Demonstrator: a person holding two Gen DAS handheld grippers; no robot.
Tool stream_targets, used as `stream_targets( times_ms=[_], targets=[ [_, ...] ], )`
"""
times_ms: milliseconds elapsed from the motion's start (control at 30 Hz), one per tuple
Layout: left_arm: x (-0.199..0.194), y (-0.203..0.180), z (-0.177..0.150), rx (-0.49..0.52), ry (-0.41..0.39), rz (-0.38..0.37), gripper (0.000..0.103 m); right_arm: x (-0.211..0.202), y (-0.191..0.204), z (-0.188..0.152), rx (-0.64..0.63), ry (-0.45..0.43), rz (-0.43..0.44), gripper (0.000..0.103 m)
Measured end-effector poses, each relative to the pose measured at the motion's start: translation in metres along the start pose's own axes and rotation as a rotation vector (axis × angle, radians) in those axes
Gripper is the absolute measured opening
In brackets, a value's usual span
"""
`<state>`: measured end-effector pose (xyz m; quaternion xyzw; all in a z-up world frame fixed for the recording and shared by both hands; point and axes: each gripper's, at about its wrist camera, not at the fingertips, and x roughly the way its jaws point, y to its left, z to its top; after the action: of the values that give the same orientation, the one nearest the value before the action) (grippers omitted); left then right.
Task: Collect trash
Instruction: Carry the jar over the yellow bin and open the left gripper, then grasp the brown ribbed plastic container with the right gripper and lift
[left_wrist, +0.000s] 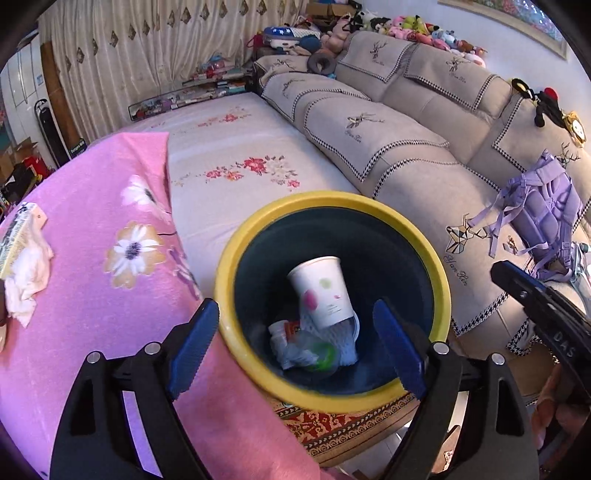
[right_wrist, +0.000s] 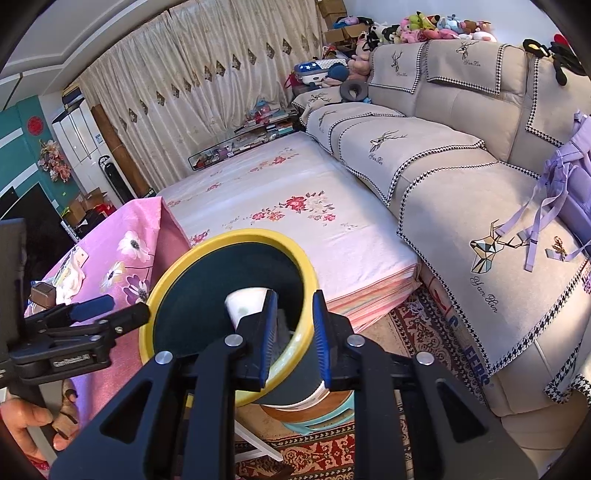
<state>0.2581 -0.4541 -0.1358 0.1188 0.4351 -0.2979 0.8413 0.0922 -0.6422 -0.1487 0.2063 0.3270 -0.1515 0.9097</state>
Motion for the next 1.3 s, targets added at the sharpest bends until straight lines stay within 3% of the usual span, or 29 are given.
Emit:
stream_targets(
  times_ms=[267, 533, 867, 1067, 1300],
  targets=[
    [-0.068, 0.052, -0.041, -0.080, -0.068, 0.006, 0.089, -0.001, 0.037, -0.001, -0.056, 0.004, 0.029, 0.019],
    [-0.140, 0.131, -0.108, -0.205, -0.140, 0.099, 0.091, 0.005, 0.106, -0.007, -0.150, 0.030, 0.105, 0.020],
    [-0.206, 0.220, -0.178, -0.353, -0.192, 0.291, 0.092, 0.019, 0.233, -0.019, -0.304, 0.088, 0.275, 0.020],
    [-0.227, 0.259, -0.208, -0.423, -0.208, 0.352, 0.092, 0.021, 0.323, -0.031, -0.409, 0.119, 0.396, 0.020],
    [-0.241, 0.292, -0.231, -0.490, -0.217, 0.388, 0.092, 0.031, 0.404, -0.040, -0.509, 0.120, 0.465, 0.020]
  ],
)
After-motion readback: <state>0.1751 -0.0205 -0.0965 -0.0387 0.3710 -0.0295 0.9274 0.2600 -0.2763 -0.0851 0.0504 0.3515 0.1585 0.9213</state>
